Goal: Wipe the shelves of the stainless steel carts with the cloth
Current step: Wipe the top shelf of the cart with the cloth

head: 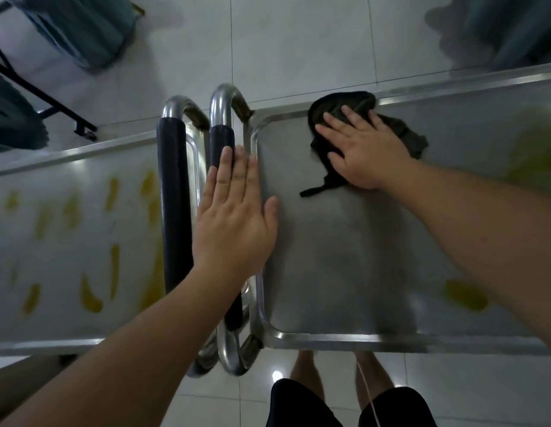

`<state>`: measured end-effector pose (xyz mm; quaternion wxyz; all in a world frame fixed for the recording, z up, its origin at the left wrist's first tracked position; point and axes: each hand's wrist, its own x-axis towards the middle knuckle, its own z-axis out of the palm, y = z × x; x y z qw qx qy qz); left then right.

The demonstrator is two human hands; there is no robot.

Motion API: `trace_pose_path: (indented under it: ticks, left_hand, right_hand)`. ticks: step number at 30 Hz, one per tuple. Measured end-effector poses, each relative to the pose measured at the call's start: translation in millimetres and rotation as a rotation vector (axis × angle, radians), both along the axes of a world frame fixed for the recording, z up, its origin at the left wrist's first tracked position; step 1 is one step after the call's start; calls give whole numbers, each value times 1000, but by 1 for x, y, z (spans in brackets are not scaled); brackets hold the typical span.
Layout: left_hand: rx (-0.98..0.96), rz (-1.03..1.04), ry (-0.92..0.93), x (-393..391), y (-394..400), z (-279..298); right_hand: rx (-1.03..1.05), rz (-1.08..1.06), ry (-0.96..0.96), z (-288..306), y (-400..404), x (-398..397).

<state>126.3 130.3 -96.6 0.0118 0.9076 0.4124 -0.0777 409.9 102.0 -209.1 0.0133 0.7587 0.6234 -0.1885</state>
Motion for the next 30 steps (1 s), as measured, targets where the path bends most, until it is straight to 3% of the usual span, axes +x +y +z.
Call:
trace_pose_path:
  ticks: [6,18,23,30]
  left_hand:
    - [17,0,31,0,0,0]
    - [13,26,-3,2,-3,0]
    - [26,21,-40,1,-3,1]
    - [55,16,22,2,-4,4]
  right_hand:
    - [-31,-16,35,9,-26,-11]
    - [58,-75,-2,5,-304,-121]
    - [56,-97,4,1,-294,-103]
    - [79,-90,-50,0,-207,-12]
